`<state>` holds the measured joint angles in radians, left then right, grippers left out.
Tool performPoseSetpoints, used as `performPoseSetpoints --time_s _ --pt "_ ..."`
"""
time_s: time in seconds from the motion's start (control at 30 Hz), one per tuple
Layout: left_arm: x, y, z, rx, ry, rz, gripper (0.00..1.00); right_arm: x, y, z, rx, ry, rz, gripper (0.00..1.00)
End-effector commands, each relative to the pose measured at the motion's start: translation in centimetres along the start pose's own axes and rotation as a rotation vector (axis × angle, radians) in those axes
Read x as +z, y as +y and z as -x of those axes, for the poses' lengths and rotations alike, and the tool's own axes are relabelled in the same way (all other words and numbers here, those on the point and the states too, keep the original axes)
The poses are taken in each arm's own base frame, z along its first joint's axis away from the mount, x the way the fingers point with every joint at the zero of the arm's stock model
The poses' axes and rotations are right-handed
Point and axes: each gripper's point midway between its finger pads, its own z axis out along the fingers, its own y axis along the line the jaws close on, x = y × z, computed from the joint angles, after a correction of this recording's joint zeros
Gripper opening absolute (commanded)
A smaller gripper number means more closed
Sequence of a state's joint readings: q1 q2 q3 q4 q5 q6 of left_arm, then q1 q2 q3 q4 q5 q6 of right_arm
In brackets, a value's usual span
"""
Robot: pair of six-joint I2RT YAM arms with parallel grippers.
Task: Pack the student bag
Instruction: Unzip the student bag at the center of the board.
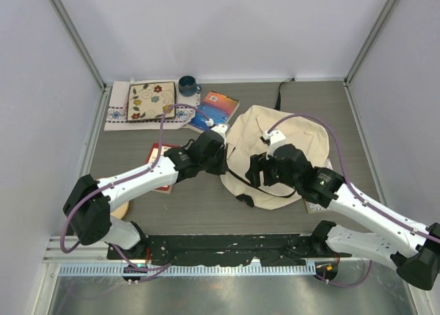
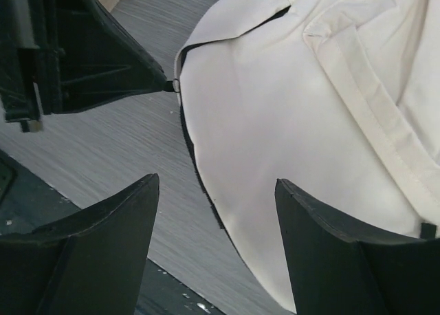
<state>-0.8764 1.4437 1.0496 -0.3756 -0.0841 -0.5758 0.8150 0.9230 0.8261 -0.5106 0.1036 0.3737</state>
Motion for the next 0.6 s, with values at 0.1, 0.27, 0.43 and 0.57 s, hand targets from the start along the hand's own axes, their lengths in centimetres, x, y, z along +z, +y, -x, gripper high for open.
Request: performPoseSetpoints --time_s 0.1,0.27,0.43,0.57 --pt "-0.7 -1.5 1.9 -0.039 -0.024 -0.059 0.0 1.6 0.2 1.2 -0.25 -0.164 -0.026 0.74" --pt "-0.6 -1.4 2.0 -0.059 -0.015 -0.075 0.0 2.1 1.6 0.8 -0.338 -0.243 0.058 0.75" --pt "-0.5 -1.3 2.0 -0.072 -0.017 -0.075 0.0 2.8 2.5 1.0 -0.382 -0.305 0.08 0.77" --pt "-0.7 -1.9 2.0 -0.078 -0.009 -0.106 0.0 4.3 2.0 0.9 -0.425 -0.296 0.026 0.77"
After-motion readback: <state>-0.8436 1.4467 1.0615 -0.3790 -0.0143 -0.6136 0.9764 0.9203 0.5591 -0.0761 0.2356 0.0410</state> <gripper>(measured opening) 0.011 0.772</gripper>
